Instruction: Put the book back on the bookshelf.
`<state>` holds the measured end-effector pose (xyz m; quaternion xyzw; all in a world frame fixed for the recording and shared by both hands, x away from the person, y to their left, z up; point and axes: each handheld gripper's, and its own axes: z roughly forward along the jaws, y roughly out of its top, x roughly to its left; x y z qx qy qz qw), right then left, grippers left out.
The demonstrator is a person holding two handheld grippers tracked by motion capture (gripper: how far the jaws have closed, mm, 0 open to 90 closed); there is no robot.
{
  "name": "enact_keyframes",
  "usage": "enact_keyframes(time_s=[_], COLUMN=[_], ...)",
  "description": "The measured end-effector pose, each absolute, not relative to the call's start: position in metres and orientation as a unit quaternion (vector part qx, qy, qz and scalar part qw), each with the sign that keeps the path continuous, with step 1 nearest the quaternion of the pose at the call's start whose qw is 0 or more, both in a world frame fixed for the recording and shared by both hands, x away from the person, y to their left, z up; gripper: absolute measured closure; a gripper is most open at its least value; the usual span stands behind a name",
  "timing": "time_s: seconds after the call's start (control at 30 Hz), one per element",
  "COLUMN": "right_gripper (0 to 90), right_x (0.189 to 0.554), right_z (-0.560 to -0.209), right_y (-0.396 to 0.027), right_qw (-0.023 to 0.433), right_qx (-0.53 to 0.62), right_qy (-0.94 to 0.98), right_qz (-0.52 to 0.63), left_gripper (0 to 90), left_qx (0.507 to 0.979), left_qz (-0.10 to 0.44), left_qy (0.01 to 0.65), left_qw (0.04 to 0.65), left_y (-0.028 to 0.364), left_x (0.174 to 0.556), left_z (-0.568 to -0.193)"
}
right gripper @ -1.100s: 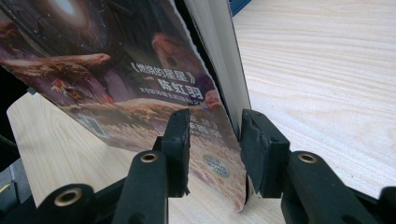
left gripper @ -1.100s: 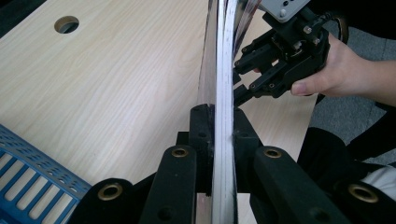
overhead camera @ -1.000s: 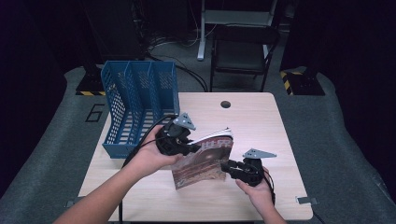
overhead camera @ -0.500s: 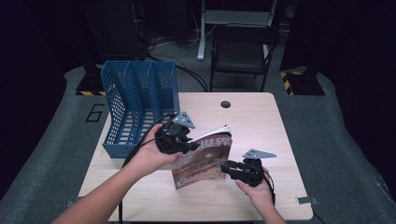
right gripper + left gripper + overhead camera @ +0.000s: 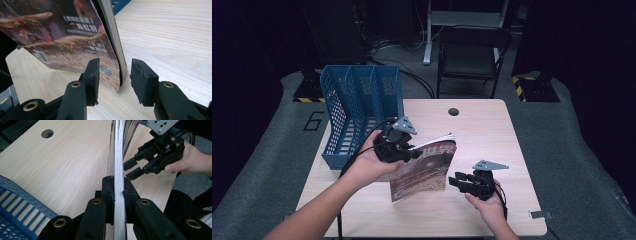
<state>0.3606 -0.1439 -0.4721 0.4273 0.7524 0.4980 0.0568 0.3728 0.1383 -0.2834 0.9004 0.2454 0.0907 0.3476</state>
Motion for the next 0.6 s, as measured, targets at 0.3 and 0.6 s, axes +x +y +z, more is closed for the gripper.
enact_keyframes(time_s=[0.3,0.6], right_gripper=[58.8,58.8], right_x=[0.361,0.36], right_z=[-0.472,-0.473], right_y=[-0.145,-0.145], right_qw=[0.057,0.056], right_qx=[0.428,0.429], right_qy=[0.751,0.753], right_qz=[0.499,0.497], left_gripper=[83.7,83.6], left_qx=[0.895,0.889], left_qz=[0.096,0.096], left_qy=[0.251,0.262], left_qw=[0.356,0.364], left_y=[0.146,0.153], left_x=[0.375,0.377], left_z=[-0.272,-0.262])
